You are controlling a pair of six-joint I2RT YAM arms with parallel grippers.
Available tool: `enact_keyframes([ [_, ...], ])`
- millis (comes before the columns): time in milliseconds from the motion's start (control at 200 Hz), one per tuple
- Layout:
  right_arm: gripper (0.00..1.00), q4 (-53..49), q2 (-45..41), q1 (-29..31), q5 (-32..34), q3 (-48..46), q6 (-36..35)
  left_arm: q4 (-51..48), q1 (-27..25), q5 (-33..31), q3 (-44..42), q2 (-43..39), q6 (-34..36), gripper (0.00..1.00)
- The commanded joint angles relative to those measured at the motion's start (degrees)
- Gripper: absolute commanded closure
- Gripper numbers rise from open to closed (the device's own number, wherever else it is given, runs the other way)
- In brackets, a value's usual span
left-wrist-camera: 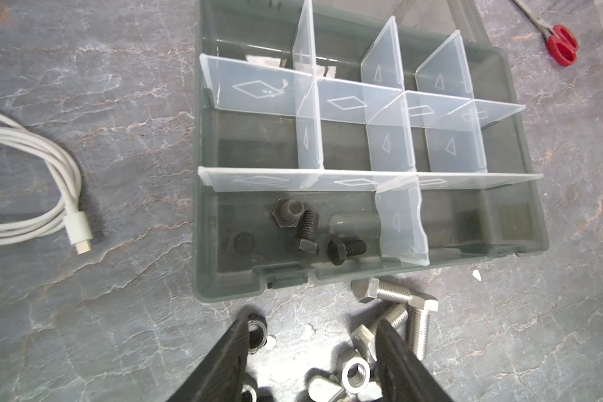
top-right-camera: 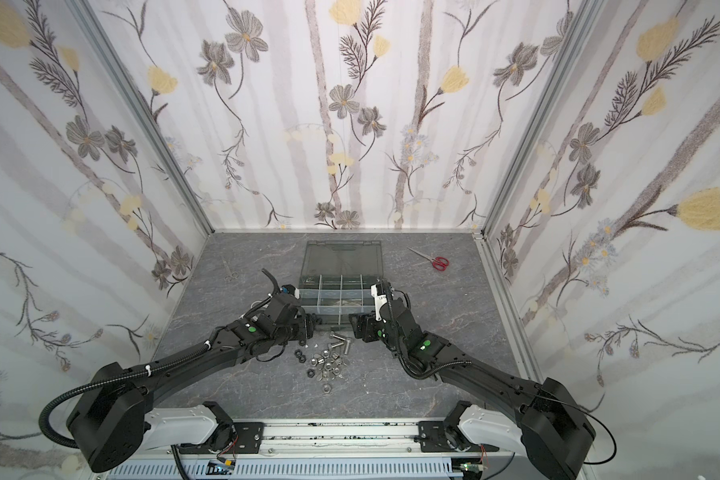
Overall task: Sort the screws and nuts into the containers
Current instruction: 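Raise the left gripper back over the pile while the right hovers by the box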
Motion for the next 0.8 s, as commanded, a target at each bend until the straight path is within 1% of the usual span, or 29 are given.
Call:
enact_keyframes([
  [0,0.24,-1.40,-0.52,0.05,1.13,0.02,1.23,0.09,0.06,-1.91,-1.15,-1.96,-0.53,0.39],
  [220,0.24,-3.22,0.87,0.31,0.32,1.71,1.36,0.18,-0.01,-3.27,-4.48,-5.89,-2.65,0.39],
  [450,0.24,-5.36,2.60,1.01,-0.06,3.97,1.69,0.23,-0.02,-3.29,-8.50,-9.22,-4.86,0.39],
  [759,0.24,-6.51,2.72,1.01,0.12,5.09,2.14,0.66,-0.29,-3.27,-9.00,-7.89,-5.46,0.39],
  [769,0.24,-6.63,2.73,2.27,0.16,5.19,2.12,0.67,-0.40,-3.26,-9.00,-7.83,-5.46,0.39],
  [799,0.24,-6.75,2.65,2.82,0.35,5.25,2.15,0.71,-0.38,-3.27,-8.95,-7.62,-5.42,0.39],
])
